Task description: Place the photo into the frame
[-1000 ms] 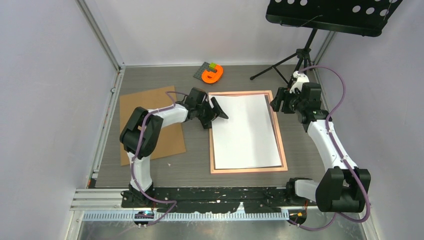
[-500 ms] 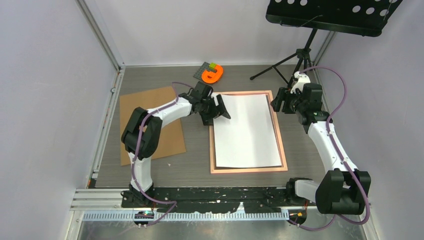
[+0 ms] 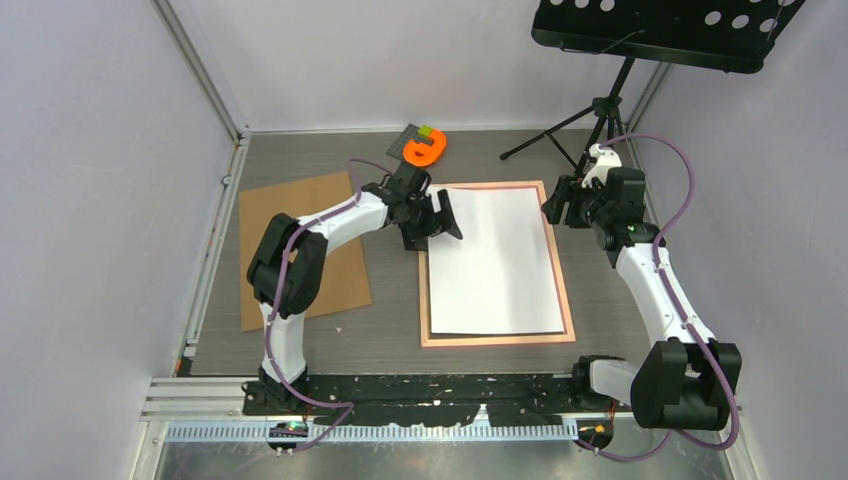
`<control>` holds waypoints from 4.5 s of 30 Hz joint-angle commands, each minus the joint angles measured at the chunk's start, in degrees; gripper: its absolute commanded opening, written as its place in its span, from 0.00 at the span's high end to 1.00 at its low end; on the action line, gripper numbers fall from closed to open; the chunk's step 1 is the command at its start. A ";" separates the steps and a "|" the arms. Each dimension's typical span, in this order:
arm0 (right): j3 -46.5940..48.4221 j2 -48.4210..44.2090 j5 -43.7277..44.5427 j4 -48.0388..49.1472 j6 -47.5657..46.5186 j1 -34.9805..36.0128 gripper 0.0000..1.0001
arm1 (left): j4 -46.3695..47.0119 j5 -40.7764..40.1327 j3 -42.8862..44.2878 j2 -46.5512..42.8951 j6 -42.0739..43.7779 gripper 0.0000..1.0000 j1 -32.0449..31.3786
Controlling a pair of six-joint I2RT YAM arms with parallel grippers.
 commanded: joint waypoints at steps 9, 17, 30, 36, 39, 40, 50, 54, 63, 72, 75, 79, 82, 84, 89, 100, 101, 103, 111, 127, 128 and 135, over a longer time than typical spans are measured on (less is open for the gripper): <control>0.22 -1.59 -0.88 2.86 0.70 -0.29 0.28 | -1.37 -3.19 -2.95 -4.63 3.50 0.11 -0.15; 0.37 -2.04 -1.55 2.90 0.32 -0.29 0.28 | -5.21 -5.65 -3.42 -9.84 10.54 0.08 -0.15; 6.98 3.41 -0.86 1.15 -2.44 12.77 0.14 | -16.01 -13.17 -8.90 -23.43 35.43 0.00 17.03; 17.24 12.51 1.82 -1.71 -4.27 25.07 0.08 | -19.63 -17.31 -13.03 -29.58 46.97 0.00 27.71; 21.94 19.34 1.68 -1.50 -3.79 31.21 0.07 | -21.71 -16.48 -14.43 -30.19 50.80 0.00 34.61; 25.02 21.06 1.45 -1.83 -3.10 32.25 0.07 | -22.43 -15.40 -14.57 -29.83 52.26 0.00 37.88; 47.07 45.34 -1.65 -4.50 6.66 44.65 0.07 | -31.63 -4.37 -7.83 -18.18 62.83 0.03 59.34; 54.86 54.15 -2.96 -6.38 9.35 46.00 0.07 | -32.06 -4.73 -5.37 -14.29 65.54 0.03 61.82; 63.96 66.45 -8.07 -6.49 14.03 46.98 0.07 | -31.19 -3.89 -2.19 -6.77 66.34 0.03 64.69; 68.84 72.59 -11.62 -6.33 15.44 47.60 0.07 | -30.91 -1.36 -1.90 -2.36 66.19 0.08 64.89; 69.47 73.92 -12.49 -6.01 16.20 47.69 0.07 | -30.86 -1.44 -1.72 -1.24 66.13 0.08 64.89; 70.30 75.36 -13.18 -5.83 17.09 47.77 0.07 | -30.64 0.25 -1.71 -0.28 66.11 0.11 65.13; 70.45 76.17 -13.84 -5.49 17.66 48.19 0.07 | -30.17 0.85 -2.04 -0.39 66.14 0.12 65.24; 70.57 76.53 -14.08 -5.34 17.81 48.42 0.07 | -30.18 1.16 -2.26 -0.46 65.94 0.12 65.25; 71.15 77.47 -14.25 -5.27 18.28 48.80 0.07 | -29.80 1.83 -3.10 -0.99 65.67 0.12 65.29; 70.22 78.45 -15.67 -4.60 19.50 49.20 0.07 | -30.13 7.80 -3.88 -2.00 67.22 0.17 65.24; 69.92 78.27 -15.79 -4.51 19.53 49.19 0.07 | -30.15 8.75 -4.05 -2.37 67.46 0.16 65.24; 69.46 77.73 -15.68 -4.49 19.26 49.19 0.07 | -30.01 10.01 -4.43 -3.30 68.07 0.15 65.24; 67.02 75.27 -15.76 -4.27 18.65 49.20 0.07 | -32.38 18.97 -4.84 -8.46 69.46 0.17 65.24; 63.94 72.64 -17.07 -3.61 17.53 48.59 0.07 | -42.04 36.06 -4.60 -22.19 73.25 0.18 61.66; 63.32 72.45 -17.29 -3.21 17.59 48.49 0.07 | -42.27 36.90 -4.69 -23.02 73.30 0.18 61.36; 60.10 71.14 -21.01 -0.10 18.21 47.57 0.07 | -41.06 40.18 -4.28 -26.63 70.11 0.18 57.20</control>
